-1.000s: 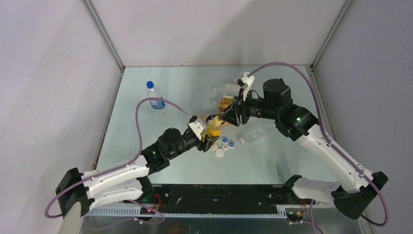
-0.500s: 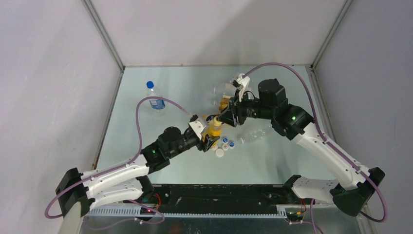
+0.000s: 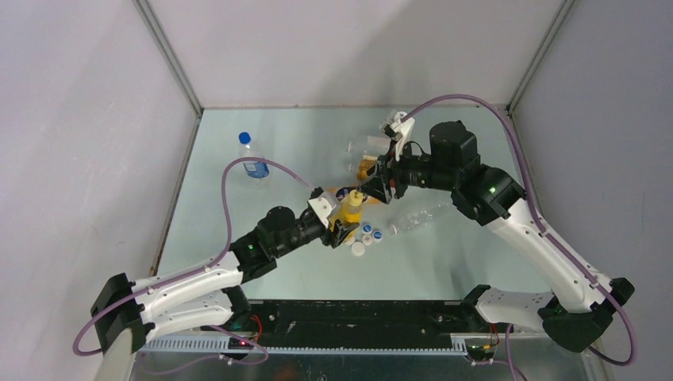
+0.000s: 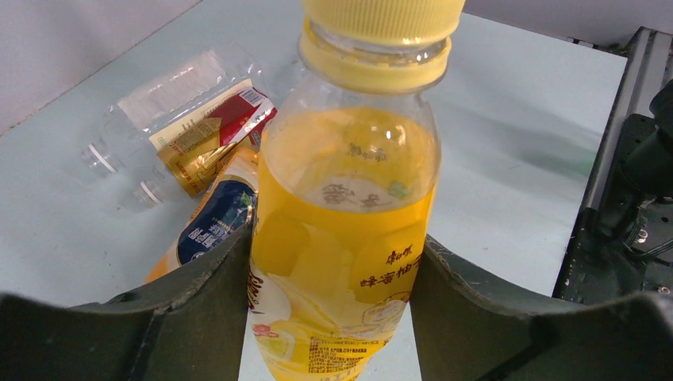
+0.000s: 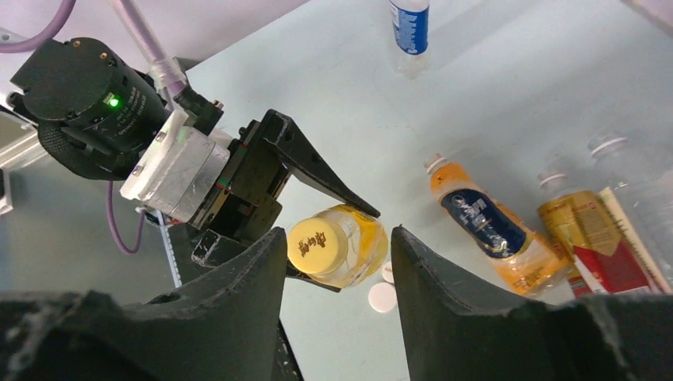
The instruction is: Screw on the bottle caps
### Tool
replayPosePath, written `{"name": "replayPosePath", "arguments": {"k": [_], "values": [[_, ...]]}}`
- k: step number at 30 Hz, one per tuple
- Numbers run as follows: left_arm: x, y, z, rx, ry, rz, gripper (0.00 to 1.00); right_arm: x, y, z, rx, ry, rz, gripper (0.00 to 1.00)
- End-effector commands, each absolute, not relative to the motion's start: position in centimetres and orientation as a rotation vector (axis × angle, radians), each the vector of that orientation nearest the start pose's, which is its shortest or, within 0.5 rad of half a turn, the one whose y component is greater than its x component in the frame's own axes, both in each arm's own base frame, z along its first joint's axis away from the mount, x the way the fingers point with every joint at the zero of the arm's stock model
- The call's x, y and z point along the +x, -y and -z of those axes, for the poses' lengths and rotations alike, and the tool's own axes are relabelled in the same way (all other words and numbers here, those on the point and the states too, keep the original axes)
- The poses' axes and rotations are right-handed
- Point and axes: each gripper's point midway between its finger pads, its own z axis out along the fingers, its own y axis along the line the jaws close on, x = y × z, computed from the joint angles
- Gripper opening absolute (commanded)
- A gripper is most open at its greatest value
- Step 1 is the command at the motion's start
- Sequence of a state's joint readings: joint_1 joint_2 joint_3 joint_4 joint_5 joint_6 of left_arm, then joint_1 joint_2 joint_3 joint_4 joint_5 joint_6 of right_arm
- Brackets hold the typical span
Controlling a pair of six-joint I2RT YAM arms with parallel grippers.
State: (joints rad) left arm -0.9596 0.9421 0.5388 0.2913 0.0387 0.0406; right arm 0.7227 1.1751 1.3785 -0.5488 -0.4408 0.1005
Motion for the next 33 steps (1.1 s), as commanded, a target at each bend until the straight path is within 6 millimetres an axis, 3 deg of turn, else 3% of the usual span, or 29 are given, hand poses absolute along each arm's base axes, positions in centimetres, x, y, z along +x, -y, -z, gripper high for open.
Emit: {"name": "replayPosePath", "arguments": {"k": [1, 15, 23, 33], "values": [[20.1, 30.2, -25.1, 0.813, -1.421, 0.773, 0.0, 20.3, -28.0, -37.5, -0.968, -1.692, -0.902, 0.54], [18.7, 31.2, -25.1, 0.898, -1.415, 0.841, 0.0, 15.9, -25.9, -35.4, -1.458, -1.476, -0.788, 0.53], [18.3, 31.2, -24.8, 0.982, -1.419, 0.819, 0.0, 15.6, -26.3, -34.7, -1.563, -1.402, -0.721, 0.53], [17.9, 31.1, -24.4, 1.038, -1.438, 0.808, 0.0, 16.1, -27.2, -35.6, -1.559, -1.359, -0.696, 0.49]]}}
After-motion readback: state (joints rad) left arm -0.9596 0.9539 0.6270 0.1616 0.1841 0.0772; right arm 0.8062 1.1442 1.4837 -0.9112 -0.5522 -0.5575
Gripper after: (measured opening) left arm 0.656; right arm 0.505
